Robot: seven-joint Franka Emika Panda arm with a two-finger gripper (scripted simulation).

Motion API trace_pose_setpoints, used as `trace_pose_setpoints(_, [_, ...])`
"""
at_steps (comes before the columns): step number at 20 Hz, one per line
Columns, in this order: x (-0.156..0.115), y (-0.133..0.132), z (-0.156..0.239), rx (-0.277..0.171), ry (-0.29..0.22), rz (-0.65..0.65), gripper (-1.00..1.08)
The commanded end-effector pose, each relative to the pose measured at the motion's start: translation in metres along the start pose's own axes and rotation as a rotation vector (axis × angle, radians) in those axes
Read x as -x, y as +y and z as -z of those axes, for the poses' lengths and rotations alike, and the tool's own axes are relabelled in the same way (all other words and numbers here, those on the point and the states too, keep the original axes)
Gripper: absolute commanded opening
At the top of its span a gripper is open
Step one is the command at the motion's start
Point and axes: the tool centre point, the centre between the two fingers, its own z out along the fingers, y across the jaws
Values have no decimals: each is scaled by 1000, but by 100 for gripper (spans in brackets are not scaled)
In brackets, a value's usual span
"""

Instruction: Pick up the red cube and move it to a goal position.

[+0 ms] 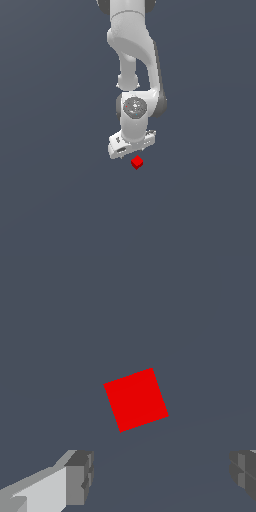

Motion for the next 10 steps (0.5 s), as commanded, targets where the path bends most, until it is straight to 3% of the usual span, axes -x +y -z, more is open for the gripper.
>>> trace_pose_setpoints(1, [-8, -2, -13, 1, 6, 79, 100])
trace_pose_setpoints(10, [-29, -10, -43, 4, 21, 272, 100])
